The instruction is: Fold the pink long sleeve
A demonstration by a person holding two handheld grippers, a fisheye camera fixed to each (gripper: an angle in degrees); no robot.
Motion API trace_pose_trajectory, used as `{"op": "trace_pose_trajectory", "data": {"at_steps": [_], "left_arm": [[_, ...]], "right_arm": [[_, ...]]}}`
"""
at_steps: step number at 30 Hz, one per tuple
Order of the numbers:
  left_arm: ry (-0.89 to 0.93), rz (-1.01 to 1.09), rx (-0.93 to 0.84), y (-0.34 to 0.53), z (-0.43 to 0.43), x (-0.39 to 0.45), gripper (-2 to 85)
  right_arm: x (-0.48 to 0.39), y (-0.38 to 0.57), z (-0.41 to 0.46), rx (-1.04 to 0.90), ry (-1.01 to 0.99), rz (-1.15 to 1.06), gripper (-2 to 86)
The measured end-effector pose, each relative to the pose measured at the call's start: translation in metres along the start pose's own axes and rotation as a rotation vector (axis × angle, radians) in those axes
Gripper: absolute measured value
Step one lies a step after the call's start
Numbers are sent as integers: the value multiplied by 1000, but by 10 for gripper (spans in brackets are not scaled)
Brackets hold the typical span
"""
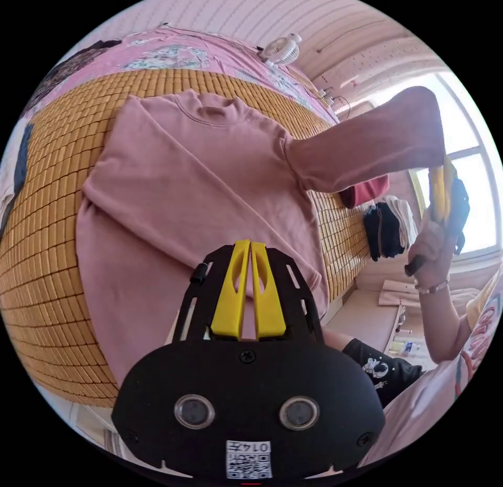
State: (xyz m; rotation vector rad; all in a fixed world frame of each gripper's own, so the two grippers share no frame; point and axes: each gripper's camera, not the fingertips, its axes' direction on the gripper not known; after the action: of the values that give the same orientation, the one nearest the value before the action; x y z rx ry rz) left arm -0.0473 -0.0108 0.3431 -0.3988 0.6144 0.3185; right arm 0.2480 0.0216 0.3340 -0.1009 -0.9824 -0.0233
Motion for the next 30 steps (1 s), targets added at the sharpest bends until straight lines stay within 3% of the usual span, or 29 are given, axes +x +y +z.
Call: {"op": "trace_pose_trajectory", "data": {"at_steps": [4, 7, 13, 22, 26, 30], "left_arm": [[-70, -187, 44, 32, -40, -58, -10], [-121, -323, 7, 60, -59, -97, -10], [-129, -320, 41, 76, -82, -110, -10], [-115, -181, 114, 51, -76, -95, 9], [-88, -125, 248, -4, -84, -123, 42], [-35, -102, 226, -94, -70, -159, 79]], "right_arm": [[-32, 72, 115, -615, 108, -114, 64], [-34, 109, 138, -784, 118, -78, 73], [-12, 86, 118, -697, 211, 82, 64], [14, 39, 107, -504, 431, 142, 75], [49, -7, 95, -315, 557, 160, 101], [96, -50, 104, -255, 622, 214, 128]]}}
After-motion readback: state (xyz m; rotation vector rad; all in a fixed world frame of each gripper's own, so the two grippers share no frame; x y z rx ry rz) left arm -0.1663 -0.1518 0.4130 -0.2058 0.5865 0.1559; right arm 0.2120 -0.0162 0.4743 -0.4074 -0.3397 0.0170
